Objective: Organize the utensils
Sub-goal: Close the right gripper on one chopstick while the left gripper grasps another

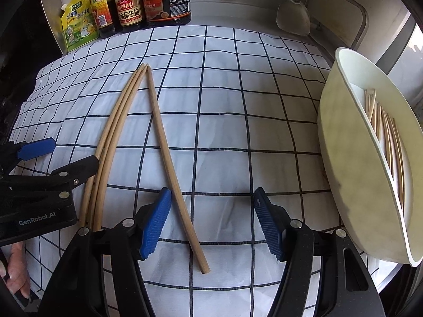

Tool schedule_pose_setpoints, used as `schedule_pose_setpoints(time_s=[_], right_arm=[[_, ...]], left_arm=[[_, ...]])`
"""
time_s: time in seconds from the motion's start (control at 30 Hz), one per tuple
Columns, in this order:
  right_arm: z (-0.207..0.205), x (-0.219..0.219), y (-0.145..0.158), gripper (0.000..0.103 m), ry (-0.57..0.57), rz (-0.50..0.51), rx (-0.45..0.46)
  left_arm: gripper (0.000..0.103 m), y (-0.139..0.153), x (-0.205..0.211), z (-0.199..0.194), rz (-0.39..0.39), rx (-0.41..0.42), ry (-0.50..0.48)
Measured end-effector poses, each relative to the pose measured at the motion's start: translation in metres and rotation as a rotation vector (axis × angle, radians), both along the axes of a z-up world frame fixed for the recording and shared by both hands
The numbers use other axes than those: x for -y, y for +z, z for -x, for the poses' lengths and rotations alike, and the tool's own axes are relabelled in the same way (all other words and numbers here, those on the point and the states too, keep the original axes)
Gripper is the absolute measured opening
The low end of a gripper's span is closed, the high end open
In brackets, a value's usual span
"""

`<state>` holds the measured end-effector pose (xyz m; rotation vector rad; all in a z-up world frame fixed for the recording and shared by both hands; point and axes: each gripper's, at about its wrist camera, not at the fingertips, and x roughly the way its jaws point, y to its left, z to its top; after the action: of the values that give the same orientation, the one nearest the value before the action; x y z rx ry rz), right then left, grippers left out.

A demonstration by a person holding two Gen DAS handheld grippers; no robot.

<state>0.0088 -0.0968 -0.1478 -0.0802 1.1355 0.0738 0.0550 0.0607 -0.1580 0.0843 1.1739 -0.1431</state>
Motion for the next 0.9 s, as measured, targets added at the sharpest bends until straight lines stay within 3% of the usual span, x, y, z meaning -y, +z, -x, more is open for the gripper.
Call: schedule_pose_setpoints(time_s=[0.37, 0.43, 0.63, 0.8, 0.83, 0.9], right_arm=[[-0.011, -0.007, -0.002, 0.062, 0.030, 0.007, 0.042], [-0.013, -0.009, -0.003, 0.057, 0.041, -0.003, 0.052], [-0.013, -0.018, -0.002, 0.037, 0.102, -0.007, 0.064], [-0.014, -0.026, 0.000, 0.017, 0.154, -0.012, 0.038], [-0.014, -0.027, 0.000, 0.010, 0.155, -0.012, 0.033], [-0.014, -0.028, 0.001, 0.007, 0.149, -0.014, 0.021]], left_arm=[[0.090, -0.001, -0.008, -0.010, -0.025, 0.018, 0.026], [0.086, -0.001, -0.006, -0.012, -0.021, 0.026, 0.024], [0.057, 0.004, 0.002, -0.007, 0.005, 0.042, -0.018], [0.017, 0.007, 0.005, -0.004, 0.012, 0.034, -0.042], [0.013, 0.007, 0.004, -0.004, 0.013, 0.030, -0.044], [0.007, 0.008, 0.002, -0.003, 0.021, 0.022, -0.048]])
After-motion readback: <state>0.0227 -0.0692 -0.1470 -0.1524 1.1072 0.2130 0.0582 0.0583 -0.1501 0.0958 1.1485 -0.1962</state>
